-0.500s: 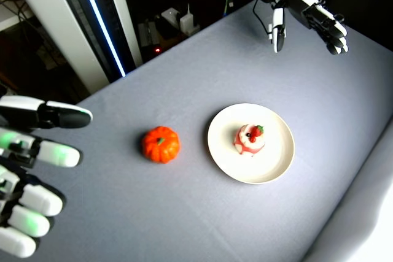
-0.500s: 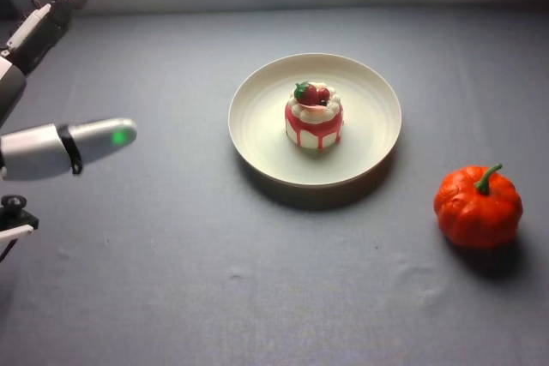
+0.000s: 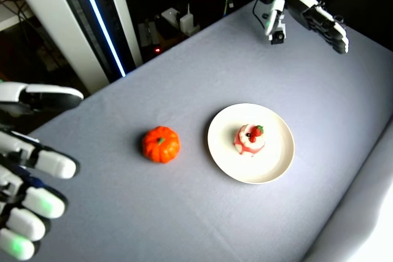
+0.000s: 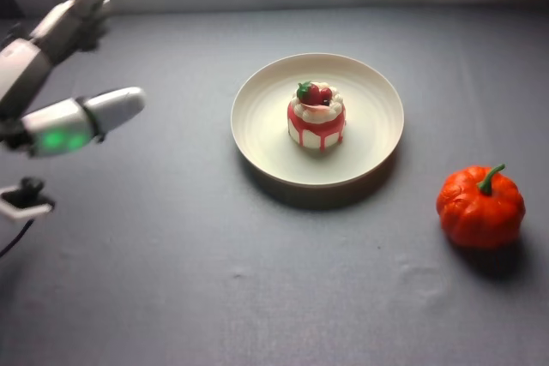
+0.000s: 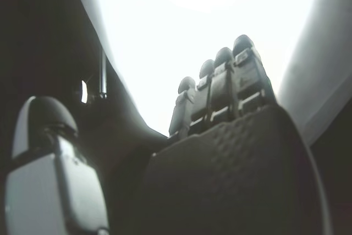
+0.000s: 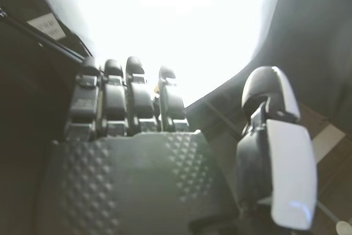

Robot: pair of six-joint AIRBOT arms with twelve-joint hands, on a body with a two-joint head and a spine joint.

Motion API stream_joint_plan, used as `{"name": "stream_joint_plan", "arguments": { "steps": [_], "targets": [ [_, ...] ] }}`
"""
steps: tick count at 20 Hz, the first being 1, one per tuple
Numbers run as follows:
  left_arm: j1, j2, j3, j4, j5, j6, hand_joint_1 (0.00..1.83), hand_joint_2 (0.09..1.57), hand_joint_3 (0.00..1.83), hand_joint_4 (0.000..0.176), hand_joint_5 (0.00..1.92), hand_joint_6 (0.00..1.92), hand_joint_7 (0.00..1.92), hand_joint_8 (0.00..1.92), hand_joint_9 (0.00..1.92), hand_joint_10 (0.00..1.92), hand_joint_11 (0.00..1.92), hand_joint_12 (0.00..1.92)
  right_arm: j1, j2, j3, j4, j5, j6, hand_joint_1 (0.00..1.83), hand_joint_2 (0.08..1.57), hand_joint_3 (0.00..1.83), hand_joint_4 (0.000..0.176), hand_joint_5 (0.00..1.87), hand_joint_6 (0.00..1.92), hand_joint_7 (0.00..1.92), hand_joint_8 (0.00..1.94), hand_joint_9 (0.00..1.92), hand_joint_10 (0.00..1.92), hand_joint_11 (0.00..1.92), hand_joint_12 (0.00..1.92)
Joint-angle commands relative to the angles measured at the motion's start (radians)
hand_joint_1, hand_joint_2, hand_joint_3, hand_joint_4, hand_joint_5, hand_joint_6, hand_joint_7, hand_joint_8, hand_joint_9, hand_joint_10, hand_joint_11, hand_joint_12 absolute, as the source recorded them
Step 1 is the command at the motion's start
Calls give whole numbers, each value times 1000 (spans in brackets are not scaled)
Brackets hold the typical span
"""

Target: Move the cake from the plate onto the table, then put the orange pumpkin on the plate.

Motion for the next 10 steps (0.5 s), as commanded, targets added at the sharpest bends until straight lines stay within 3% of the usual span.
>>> {"name": "stream_joint_plan", "arguments": {
  "steps": [1,2,3,4,6,7,8,10],
  "targets": [
    [-37,-12,18,36,-59,-6,767,1126,0,5,89,11,261,10,386,56,0,1316,6,-1,9,14,118,8,253,1195,11,23,209,4,406,15,251,12,146,153],
    [-81,-34,47,79,-16,-6,820,1102,0,0,134,6,310,11,446,63,7,1329,6,-3,11,10,114,8,322,1211,0,0,247,5,475,11,339,11,136,467],
    [-124,-56,75,125,31,-6,884,1109,0,0,163,4,333,8,509,80,7,1387,6,-5,13,3,106,8,358,1212,1,0,302,1,517,2,395,3,77,776],
    [-183,-92,120,180,87,-6,936,1032,0,0,231,4,415,12,597,72,48,1325,7,-7,16,-7,90,8,430,1191,1,0,371,1,553,1,513,14,70,1103],
    [-218,-119,154,231,129,-6,917,1002,0,0,256,3,442,10,595,55,106,1381,9,-10,18,-16,77,8,428,1204,1,0,367,0,563,2,532,11,59,1151],
    [-233,-132,171,254,150,-6,717,969,0,0,252,0,489,19,631,68,146,1544,12,-11,20,-22,69,8,434,1205,0,0,405,5,578,3,570,16,108,1167],
    [-258,-154,196,292,177,-6,676,996,3,0,218,0,474,8,598,60,92,1688,19,-15,23,-34,54,8,445,1210,1,0,424,10,589,6,599,25,148,1186],
    [-304,-187,241,380,233,-6,749,1002,2,0,201,12,490,19,691,112,7,1776,47,-27,35,-69,3,8,467,1217,2,0,395,1,568,0,595,8,133,1217]
  ]
}}
